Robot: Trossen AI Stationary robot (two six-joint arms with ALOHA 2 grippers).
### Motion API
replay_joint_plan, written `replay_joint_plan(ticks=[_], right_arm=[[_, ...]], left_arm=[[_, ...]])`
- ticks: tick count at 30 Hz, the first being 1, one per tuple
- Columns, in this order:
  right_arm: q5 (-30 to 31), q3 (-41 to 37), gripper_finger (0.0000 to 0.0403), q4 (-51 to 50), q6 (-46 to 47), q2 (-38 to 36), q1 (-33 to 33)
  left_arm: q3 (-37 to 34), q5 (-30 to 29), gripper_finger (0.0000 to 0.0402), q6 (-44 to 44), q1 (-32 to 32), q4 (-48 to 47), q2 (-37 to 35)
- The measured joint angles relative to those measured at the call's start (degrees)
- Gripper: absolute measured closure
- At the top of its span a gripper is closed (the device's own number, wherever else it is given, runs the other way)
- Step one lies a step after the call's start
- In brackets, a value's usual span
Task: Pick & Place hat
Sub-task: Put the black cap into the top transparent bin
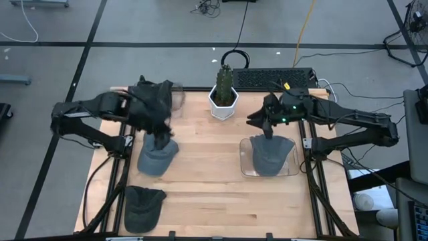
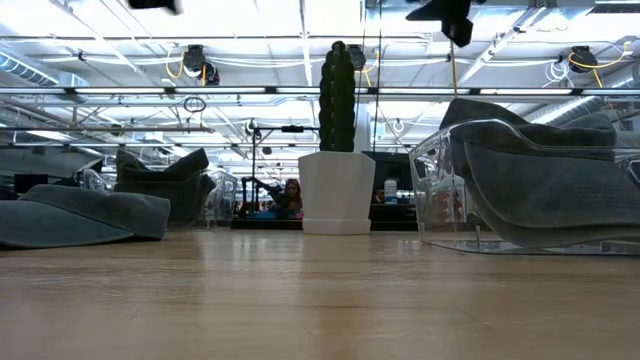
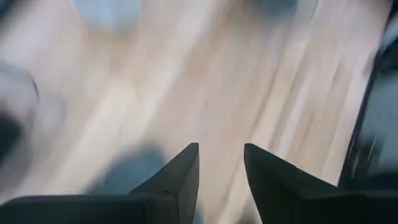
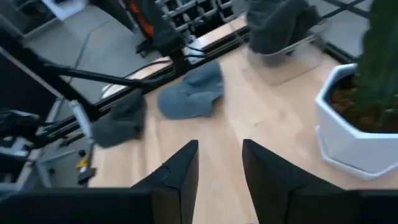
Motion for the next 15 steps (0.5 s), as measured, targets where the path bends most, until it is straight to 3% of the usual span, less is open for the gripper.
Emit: replay_joint_plan(ticks=[4,6,10,15], right_arm=[[0.7,0.0,0.0294,0.4,3.0,-0.6,3.3],[2.5,0.0,0.0295,1.6,3.7,-0.1,5.1],[6.7,0.0,0.0295,5.7,4.7,0.8,8.1],[9.2,0.0,0.0295,8.3,8.3,1.1,11.9]], left_arm=[[0.0,4.3,0.0266,3.9,-4.3,-13.8,1.8],[-0.2,1.6,0.0266,5.8,-6.2,-17.3,2.6],[-1.9,-3.4,0.0248,6.2,-6.8,-13.9,2.9],[-5.9,1.3,0.0187,7.7,-4.0,-11.6,3.0]])
